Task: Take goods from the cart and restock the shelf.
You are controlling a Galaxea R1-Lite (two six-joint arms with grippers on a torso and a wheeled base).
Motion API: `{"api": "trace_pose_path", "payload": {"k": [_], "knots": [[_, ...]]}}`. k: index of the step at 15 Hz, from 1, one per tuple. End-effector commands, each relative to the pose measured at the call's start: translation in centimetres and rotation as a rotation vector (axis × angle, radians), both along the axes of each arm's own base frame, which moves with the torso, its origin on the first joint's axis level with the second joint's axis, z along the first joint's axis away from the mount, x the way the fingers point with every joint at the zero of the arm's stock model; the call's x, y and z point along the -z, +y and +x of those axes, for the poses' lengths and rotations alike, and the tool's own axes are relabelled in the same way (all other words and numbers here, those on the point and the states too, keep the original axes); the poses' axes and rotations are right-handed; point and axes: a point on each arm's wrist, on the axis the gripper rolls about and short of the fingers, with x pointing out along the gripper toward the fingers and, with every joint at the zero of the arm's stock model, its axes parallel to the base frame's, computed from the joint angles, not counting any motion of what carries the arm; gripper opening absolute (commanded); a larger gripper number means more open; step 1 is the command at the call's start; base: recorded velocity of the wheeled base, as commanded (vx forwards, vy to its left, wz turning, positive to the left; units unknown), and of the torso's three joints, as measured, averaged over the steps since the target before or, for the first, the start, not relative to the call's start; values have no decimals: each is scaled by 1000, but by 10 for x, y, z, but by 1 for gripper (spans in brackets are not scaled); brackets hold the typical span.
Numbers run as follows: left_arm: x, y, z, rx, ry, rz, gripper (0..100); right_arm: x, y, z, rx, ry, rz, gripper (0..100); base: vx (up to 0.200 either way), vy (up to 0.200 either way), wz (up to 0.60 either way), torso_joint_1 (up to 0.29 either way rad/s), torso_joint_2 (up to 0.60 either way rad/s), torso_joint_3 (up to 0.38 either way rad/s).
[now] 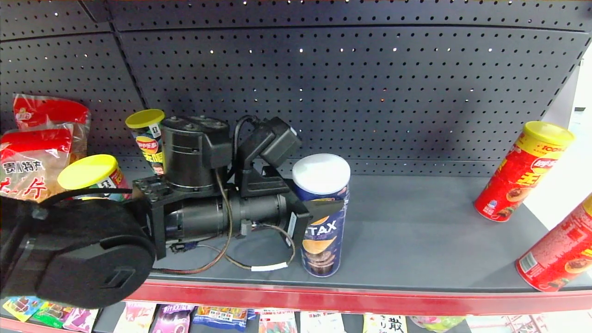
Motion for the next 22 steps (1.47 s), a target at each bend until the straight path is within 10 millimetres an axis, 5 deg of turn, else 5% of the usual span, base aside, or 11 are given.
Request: {"api": "trace_pose_path", "payload": {"k": [1,22], "knots": [[1,9,-2,-4,-7,9,0,0,0,0,-1,-1,0,0,0,0,0,0,0,0],[11,23,-16,13,-11,55,0,0,0,0,1,-1,-2,0,0,0,0,0,0,0]]}}
